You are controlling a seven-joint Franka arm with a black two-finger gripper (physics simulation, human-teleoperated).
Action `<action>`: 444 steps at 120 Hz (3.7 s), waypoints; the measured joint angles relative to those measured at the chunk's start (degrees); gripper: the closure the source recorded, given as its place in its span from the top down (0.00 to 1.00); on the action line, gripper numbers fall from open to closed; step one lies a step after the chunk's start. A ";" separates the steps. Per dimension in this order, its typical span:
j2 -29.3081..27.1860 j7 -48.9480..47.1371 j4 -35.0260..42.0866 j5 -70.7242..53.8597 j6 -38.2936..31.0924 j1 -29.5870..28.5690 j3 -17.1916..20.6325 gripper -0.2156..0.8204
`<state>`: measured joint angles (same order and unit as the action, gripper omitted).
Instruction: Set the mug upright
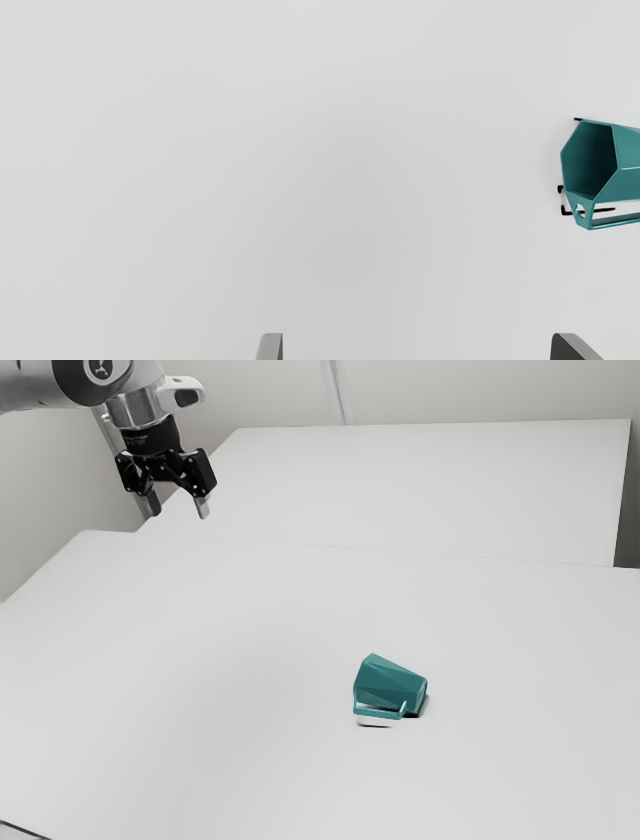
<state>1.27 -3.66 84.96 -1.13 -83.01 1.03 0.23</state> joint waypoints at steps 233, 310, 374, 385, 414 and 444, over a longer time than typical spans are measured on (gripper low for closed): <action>5.27 19.82 33.16 40.48 -33.26 6.92 3.02 0.77; 12.65 29.09 33.26 51.42 -36.44 8.01 2.97 0.77; 15.30 39.44 33.46 59.85 -37.29 8.89 3.02 0.77; 15.64 40.66 33.45 60.40 -37.62 9.27 3.03 0.76; 15.79 43.13 33.45 61.46 -38.07 9.41 3.02 0.59; 15.76 44.83 33.36 61.67 -38.25 9.50 3.01 0.39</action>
<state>17.03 41.17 118.32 60.53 -121.27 10.53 3.24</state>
